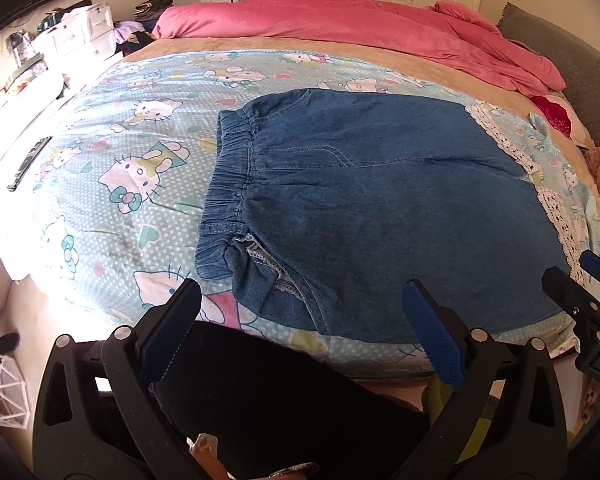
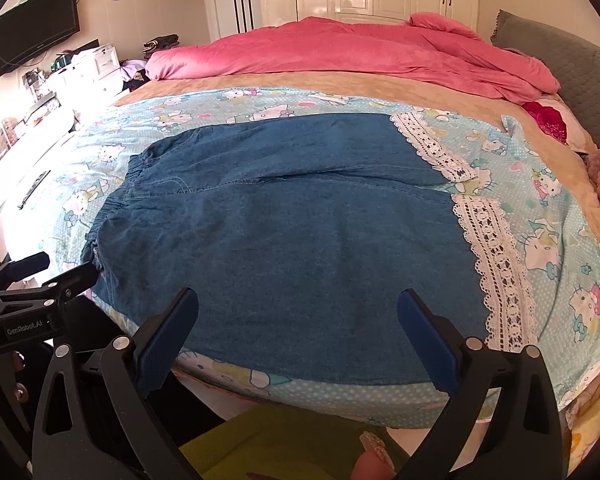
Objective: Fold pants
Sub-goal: 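Lower both tools onto the elastic waistband of the denim pants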
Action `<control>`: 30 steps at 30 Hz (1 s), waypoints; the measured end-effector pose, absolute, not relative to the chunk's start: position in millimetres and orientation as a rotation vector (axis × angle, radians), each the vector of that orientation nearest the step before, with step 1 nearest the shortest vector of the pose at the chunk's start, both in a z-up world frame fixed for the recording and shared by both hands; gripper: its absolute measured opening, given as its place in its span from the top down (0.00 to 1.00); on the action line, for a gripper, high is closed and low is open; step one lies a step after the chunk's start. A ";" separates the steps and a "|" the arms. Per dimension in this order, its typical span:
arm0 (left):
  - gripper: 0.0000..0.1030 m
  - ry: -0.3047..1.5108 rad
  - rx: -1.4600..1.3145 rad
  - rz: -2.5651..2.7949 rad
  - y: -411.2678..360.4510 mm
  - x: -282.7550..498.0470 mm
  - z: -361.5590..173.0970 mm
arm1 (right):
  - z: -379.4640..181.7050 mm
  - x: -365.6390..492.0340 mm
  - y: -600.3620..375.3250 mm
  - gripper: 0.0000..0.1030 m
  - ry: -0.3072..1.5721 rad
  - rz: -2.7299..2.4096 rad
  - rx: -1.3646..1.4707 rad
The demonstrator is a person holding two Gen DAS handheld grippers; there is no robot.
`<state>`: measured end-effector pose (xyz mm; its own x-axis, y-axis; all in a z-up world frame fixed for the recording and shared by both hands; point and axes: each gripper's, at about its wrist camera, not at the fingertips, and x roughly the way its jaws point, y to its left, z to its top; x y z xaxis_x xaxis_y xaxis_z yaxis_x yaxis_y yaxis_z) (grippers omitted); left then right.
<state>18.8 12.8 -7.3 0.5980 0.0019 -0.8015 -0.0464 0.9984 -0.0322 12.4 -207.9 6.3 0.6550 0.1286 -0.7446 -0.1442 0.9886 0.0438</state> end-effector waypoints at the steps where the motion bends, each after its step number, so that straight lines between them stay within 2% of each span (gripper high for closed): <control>1: 0.08 0.933 -0.056 0.029 14.9 21.9 -8.0 | 5.4 17.9 -208.3 0.04 0.848 0.158 -0.013; 13: 0.08 0.994 -0.084 0.087 50.2 73.0 -14.7 | 8.8 94.0 -189.9 0.04 0.847 0.240 -0.053; 30: 0.08 0.970 -0.116 0.083 78.0 174.1 -5.2 | 1.5 211.6 -162.4 0.04 0.869 0.279 -0.126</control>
<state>174.1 78.0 -5.2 0.5631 0.0183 -0.8262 -0.1217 0.9907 -0.0611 211.6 -162.4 1.5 0.6123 0.1906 -0.7673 -0.2922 0.9563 0.0044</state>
